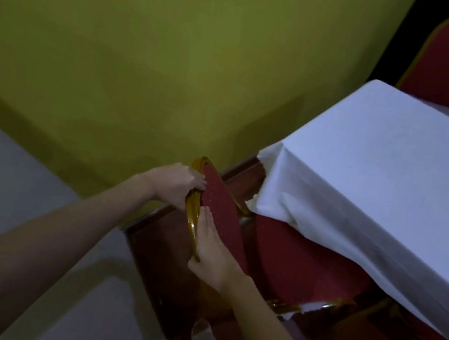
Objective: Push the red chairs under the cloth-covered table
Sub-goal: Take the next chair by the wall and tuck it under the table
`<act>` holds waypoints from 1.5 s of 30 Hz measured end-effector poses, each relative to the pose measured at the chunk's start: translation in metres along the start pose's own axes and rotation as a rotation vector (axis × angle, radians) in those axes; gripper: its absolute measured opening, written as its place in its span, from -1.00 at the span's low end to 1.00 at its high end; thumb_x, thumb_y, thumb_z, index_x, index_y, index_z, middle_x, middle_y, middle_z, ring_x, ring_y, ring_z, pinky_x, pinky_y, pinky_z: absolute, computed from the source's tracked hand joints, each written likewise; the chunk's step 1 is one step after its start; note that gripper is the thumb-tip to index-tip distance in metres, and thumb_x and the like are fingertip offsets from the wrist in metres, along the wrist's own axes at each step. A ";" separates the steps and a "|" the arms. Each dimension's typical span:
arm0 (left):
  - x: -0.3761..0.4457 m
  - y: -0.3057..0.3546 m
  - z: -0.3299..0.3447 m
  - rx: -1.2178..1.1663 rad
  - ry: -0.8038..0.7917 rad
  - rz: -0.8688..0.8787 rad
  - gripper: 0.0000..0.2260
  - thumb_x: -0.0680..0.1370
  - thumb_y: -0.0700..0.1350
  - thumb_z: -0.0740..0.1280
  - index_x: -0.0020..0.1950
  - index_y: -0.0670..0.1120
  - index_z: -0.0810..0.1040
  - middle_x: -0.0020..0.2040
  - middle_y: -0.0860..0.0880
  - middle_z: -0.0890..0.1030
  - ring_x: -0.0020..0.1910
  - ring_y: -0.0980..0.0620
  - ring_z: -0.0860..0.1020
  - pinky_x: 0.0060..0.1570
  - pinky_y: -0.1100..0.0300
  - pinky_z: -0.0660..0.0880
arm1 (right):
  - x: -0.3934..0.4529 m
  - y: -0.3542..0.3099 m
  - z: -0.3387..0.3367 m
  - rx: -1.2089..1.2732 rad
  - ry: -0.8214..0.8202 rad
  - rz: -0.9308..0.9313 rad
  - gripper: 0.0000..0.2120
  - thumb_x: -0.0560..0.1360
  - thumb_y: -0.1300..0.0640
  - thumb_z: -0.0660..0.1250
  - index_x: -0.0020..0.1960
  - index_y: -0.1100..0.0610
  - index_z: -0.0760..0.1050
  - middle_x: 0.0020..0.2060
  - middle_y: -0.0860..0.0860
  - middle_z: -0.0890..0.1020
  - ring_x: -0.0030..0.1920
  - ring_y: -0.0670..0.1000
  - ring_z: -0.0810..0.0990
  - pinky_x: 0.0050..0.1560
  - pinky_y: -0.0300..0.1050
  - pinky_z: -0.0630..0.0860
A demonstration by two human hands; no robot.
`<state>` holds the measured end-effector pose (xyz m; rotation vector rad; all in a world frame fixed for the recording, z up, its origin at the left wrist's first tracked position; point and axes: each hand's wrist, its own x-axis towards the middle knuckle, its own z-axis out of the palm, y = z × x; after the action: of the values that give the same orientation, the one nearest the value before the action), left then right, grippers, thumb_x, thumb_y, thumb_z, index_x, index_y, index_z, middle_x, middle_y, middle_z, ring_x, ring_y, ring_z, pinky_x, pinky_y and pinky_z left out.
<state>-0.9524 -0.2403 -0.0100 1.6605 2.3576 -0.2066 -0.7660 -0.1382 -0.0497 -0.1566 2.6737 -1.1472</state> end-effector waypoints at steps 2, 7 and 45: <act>0.008 0.019 -0.001 0.055 0.046 0.022 -0.60 0.36 0.20 0.29 -0.01 -0.07 0.62 0.01 -0.02 0.67 0.02 -0.01 0.63 -0.07 0.07 0.59 | -0.024 0.015 -0.011 0.049 -0.028 -0.013 -0.08 0.44 0.31 0.29 0.49 0.25 -0.35 0.51 0.13 -0.25 0.50 0.01 -0.29 0.48 -0.15 -0.10; 0.030 0.076 -0.008 0.165 0.123 0.078 -0.54 0.25 0.26 0.13 -0.14 -0.02 0.61 -0.18 0.06 0.65 -0.21 0.02 0.63 -0.33 0.17 0.49 | -0.081 0.053 -0.037 0.076 -0.012 0.006 -0.06 0.39 0.31 0.29 0.53 0.09 -0.27 0.54 0.06 -0.15 0.52 -0.06 -0.16 0.49 -0.08 0.03; 0.211 0.172 0.023 -0.042 0.653 0.805 -0.51 0.59 0.27 0.04 -0.15 -0.14 0.42 -0.27 -0.10 0.52 -0.34 -0.05 0.49 -0.36 0.11 0.47 | -0.171 0.156 -0.084 -0.574 0.701 0.762 -0.54 0.52 -0.23 -0.02 -0.09 0.13 0.43 -0.18 0.04 0.47 -0.20 0.06 0.43 -0.10 -0.07 0.31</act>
<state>-0.8558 0.0035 -0.0874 2.7833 1.7660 0.6088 -0.6226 0.0597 -0.0783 1.2647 3.0461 -0.1810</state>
